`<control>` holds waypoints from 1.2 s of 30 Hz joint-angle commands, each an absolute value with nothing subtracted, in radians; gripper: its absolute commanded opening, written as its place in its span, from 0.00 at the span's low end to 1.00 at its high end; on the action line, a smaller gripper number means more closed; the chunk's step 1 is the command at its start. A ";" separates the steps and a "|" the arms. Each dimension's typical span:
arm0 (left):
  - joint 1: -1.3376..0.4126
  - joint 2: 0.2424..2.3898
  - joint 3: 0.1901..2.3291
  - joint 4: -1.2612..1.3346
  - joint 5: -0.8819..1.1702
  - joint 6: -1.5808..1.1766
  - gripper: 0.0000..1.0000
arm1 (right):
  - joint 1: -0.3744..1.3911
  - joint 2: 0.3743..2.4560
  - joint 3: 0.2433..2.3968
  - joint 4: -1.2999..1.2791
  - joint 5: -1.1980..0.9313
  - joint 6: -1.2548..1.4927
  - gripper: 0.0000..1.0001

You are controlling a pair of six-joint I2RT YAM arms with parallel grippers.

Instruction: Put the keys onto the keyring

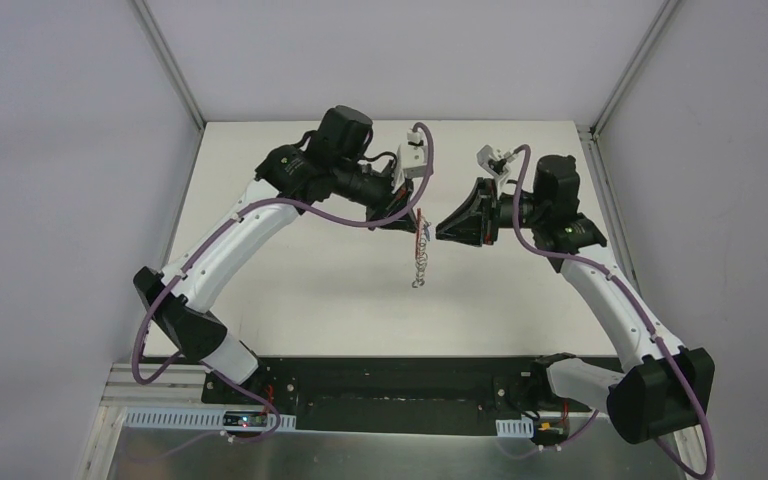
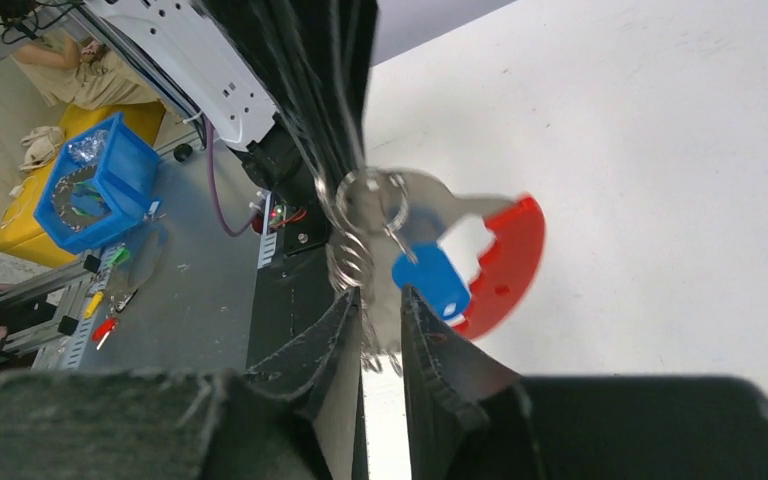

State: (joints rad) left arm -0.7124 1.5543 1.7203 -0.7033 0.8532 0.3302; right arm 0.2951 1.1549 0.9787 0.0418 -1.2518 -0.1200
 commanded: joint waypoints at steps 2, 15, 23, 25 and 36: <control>-0.754 1.583 1.898 -0.985 0.699 0.442 0.00 | 0.290 1.104 1.053 -0.123 -1.235 -0.309 0.31; -0.835 1.746 2.222 -1.252 0.419 0.430 0.00 | 0.330 1.097 1.134 -0.309 -1.203 -0.506 0.43; -0.850 1.794 2.258 -1.312 0.337 0.383 0.00 | 0.335 1.078 1.075 -0.268 -1.170 -0.504 0.41; -0.858 1.798 2.260 -1.311 0.305 0.384 0.00 | 0.336 1.080 1.068 -0.256 -1.158 -0.494 0.41; -0.881 1.885 2.331 -1.455 0.090 0.410 0.00 | 0.334 1.063 1.039 -0.252 -1.076 -0.486 0.38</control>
State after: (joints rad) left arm -0.8772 1.8706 2.2993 -1.3724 0.1864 0.4049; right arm 0.3317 1.0962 1.0584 -0.2787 -1.1004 -0.4793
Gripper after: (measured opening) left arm 0.008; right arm 0.388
